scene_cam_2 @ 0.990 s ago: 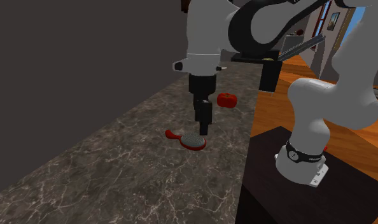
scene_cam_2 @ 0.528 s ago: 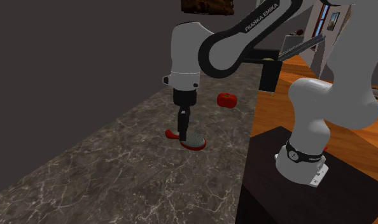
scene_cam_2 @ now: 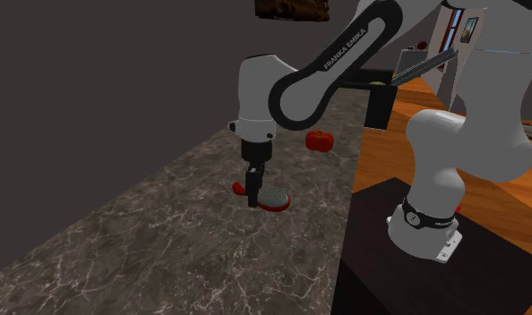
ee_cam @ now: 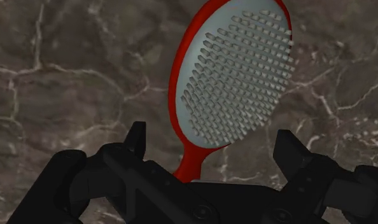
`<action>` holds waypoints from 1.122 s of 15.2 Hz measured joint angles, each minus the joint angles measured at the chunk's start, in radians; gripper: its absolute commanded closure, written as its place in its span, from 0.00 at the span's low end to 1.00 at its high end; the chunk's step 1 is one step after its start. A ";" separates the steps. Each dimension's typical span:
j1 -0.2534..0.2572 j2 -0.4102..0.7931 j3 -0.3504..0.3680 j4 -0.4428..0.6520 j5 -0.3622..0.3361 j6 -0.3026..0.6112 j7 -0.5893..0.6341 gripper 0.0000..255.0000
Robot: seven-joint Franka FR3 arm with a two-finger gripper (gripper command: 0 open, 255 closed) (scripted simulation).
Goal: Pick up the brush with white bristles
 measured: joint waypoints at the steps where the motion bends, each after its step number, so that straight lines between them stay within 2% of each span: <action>1: 0.001 0.006 0.000 -0.003 0.004 0.008 -0.004 0.00; 2: 0.002 0.010 0.000 -0.007 0.007 0.016 -0.005 1.00; 12: 0.002 0.013 0.000 -0.008 0.010 0.024 -0.007 1.00; 17: -0.001 -0.022 0.002 0.012 -0.014 -0.030 0.015 1.00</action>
